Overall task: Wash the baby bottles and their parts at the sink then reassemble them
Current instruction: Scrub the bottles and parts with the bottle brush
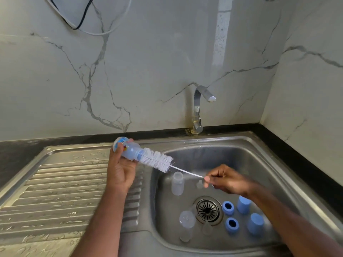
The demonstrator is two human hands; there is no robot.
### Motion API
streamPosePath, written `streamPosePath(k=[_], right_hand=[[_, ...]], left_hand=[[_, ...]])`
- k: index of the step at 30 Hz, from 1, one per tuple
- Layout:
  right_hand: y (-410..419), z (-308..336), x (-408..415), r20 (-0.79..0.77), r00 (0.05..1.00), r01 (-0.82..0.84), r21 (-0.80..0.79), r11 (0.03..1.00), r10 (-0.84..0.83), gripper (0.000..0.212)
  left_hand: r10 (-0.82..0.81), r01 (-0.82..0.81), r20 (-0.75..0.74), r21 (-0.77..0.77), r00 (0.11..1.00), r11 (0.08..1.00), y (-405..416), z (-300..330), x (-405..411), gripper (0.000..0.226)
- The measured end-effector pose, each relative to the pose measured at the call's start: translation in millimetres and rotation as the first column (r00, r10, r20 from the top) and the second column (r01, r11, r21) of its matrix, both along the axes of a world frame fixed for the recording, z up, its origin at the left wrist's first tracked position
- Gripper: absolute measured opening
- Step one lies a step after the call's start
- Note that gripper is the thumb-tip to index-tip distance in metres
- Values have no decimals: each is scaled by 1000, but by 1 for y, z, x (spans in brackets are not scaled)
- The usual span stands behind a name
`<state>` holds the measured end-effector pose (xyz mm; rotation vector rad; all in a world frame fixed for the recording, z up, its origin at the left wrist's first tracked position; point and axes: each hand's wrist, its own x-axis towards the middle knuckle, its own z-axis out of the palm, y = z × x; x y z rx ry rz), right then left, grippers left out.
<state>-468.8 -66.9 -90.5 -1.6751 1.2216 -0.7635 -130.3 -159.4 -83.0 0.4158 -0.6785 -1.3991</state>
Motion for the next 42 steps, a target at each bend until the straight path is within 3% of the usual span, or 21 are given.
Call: streamPosePath(k=[1, 3, 7, 9, 11, 13, 15, 17, 18, 21, 23, 26, 27, 29, 30, 31, 32, 35, 37, 40, 42], right_hand=[[3, 0, 5, 105, 994, -47, 128, 991, 34, 34], [7, -1, 12, 83, 996, -38, 116, 992, 28, 24], [-3, -5, 9, -273, 894, 246, -362, 899, -355, 16], [-9, 1, 3, -377, 664, 270, -684, 678, -645, 18], [-9, 6, -6, -299, 537, 113, -901, 419, -789, 26], [-5, 8, -12, -409, 625, 39, -834, 551, -665, 42], [1, 7, -11, -362, 909, 82, -328, 941, -205, 51], [5, 4, -4, -15, 1000, 3, 117, 993, -1, 43], [6, 2, 0, 33, 999, -12, 131, 991, 8, 36], [1, -7, 10, -173, 956, 186, -261, 947, -236, 16], [-6, -1, 9, -344, 792, 241, -583, 776, -504, 7], [-10, 7, 1, -330, 620, 50, -889, 455, -712, 14], [-9, 9, 0, -380, 651, 2, -865, 502, -657, 24], [-1, 13, 3, -430, 860, 25, -499, 866, -273, 39], [4, 12, 5, -236, 971, 5, -166, 986, -44, 41], [7, 10, 8, -35, 999, -34, 69, 997, 37, 39], [9, 8, 9, 80, 995, -63, 154, 986, 51, 33], [5, 1, 11, -69, 985, 147, -164, 975, -160, 14], [-3, 5, 10, -295, 851, 280, -445, 851, -434, 13], [-8, 10, 7, -351, 689, 157, -782, 604, -634, 3], [-5, 14, 4, -382, 843, 111, -565, 817, -379, 9]], left_hand=[[-31, 31, -19, -25, 999, 999, 0, -1, 3, 35], [-18, 19, 7, -48, 1000, 999, -3, -4, 9, 27], [181, -186, 155, 19, 971, 982, -3, -7, 5, 34], [241, -259, 226, 52, 944, 964, 1, -5, -6, 41], [241, -256, 215, 45, 946, 966, 5, -4, -15, 41], [199, -209, 184, 37, 962, 977, 4, -5, -14, 32], [75, -78, 179, 11, 981, 997, 3, -6, -5, 23], [-34, 39, 133, -38, 991, 999, 2, -4, 2, 21], [-38, 43, 100, -48, 994, 998, 1, -3, 4, 20], [127, -128, 61, 18, 990, 992, -2, -6, 6, 12], [230, -237, 116, 54, 966, 970, 1, -7, 1, 13], [237, -244, 92, 71, 967, 967, 2, -6, -2, 17], [200, -204, 63, 61, 978, 977, 2, -5, 1, 27], [79, -80, 26, 26, 997, 996, -1, -6, 8, 38], [16, -16, 14, -3, 1000, 1000, -1, -5, 11, 28], [-39, 38, -7, -22, 999, 999, 0, -4, 13, 22], [-57, 56, -25, -34, 998, 998, -1, -6, 14, 24], [18, -18, 17, -17, 1000, 1000, 1, -4, 13, 24], [91, -93, 98, 11, 991, 996, 1, -4, 8, 25], [149, -153, 120, 25, 981, 988, 2, -2, 2, 23], [78, -79, 63, 7, 995, 997, 2, -2, 4, 22]])
